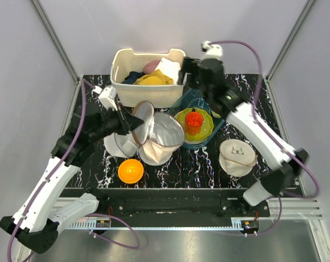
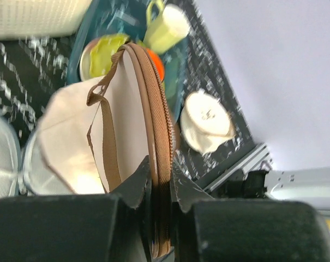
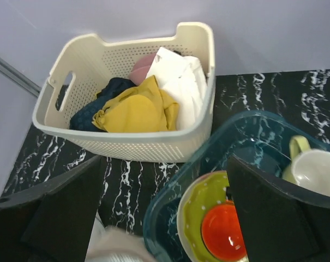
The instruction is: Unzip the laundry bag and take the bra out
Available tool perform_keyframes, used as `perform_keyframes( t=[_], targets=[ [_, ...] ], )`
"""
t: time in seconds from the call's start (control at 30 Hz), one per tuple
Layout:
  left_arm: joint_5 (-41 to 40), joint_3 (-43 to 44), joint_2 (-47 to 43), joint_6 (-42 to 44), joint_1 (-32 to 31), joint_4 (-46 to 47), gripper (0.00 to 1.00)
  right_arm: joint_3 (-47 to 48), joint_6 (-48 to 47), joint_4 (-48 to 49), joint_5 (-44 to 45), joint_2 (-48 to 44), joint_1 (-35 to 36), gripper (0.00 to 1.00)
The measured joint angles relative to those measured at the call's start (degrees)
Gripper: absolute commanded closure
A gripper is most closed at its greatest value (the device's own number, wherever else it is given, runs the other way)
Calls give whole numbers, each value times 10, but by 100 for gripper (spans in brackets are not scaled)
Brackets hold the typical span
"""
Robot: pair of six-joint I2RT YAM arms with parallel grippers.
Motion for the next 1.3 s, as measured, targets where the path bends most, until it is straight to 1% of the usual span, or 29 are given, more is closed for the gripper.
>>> perform_keyframes(
  t=[0.07,0.13,0.2,0.27,0.4,0.5,0.6,0.7,0.73,0.8,0.83,0.97,1.03,1.13,1.2,1.3],
  targets=[
    [-4,52,10,6,0,-1,100,-95,8,19,19,-103,0,0],
    [-10,91,14,13,0,4,100,-153,16,33,35,-181,-1,0],
    [-28,128,17,27,0,8,100,-198,25,42,50,-248,-1,0],
    [-60,162,19,43,0,2,100,-227,35,43,60,-296,-1,0],
    [-148,216,24,80,10,-9,100,-275,58,35,64,-347,-1,0],
    [-195,231,29,96,33,-10,100,-331,77,24,64,-378,-1,0],
    [-233,250,48,104,73,-21,100,-374,95,-3,64,-399,-1,0],
    [-244,268,84,97,148,-35,100,-409,111,-23,63,-422,-1,0],
    [-242,267,97,93,190,-38,100,-421,116,-28,63,-432,-1,0],
    [-234,256,121,82,246,-40,100,-441,123,-35,64,-453,-1,0],
    [-226,238,127,76,282,-36,100,-451,128,-38,64,-465,-1,0],
    [-203,148,132,46,382,-37,100,-473,142,-52,64,-492,-1,0],
    [-197,100,132,29,416,-29,100,-487,150,-59,63,-498,-1,0],
    [-186,35,134,7,445,-16,100,-511,162,-71,62,-502,-1,0],
    [-182,5,137,-7,459,-11,100,-526,170,-80,58,-501,-1,0],
    [-180,-10,136,-20,475,-9,100,-538,179,-95,47,-500,-1,0]
  ],
)
